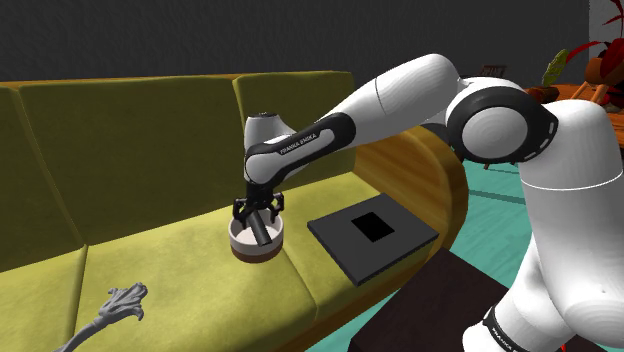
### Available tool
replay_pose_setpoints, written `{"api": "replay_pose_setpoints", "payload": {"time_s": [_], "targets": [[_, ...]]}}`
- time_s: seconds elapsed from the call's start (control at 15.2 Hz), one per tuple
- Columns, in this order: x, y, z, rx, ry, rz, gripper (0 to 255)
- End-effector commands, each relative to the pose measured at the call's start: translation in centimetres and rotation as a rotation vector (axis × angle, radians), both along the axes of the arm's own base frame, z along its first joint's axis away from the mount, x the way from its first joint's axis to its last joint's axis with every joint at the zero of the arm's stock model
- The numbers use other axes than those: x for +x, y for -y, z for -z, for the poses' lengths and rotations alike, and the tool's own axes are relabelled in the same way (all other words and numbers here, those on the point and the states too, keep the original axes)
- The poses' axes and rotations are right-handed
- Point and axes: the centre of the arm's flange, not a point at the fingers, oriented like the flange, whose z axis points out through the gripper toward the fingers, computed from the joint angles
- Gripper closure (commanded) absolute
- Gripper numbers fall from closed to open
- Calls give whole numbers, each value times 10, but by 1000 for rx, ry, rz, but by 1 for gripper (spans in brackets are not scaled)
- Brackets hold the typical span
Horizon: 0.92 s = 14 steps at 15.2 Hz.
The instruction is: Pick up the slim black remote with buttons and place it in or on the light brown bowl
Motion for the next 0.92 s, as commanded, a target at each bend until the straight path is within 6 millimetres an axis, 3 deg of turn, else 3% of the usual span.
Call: {"api": "replay_pose_setpoints", "payload": {"time_s": [0.0,0.07,0.33,0.86], "targets": [[0,0,0,0,0,0,0],[0,0,0,0,0,0,0],[1,5,-50,0,0,0,0],[1,5,-50,0,0,0,0]]}}
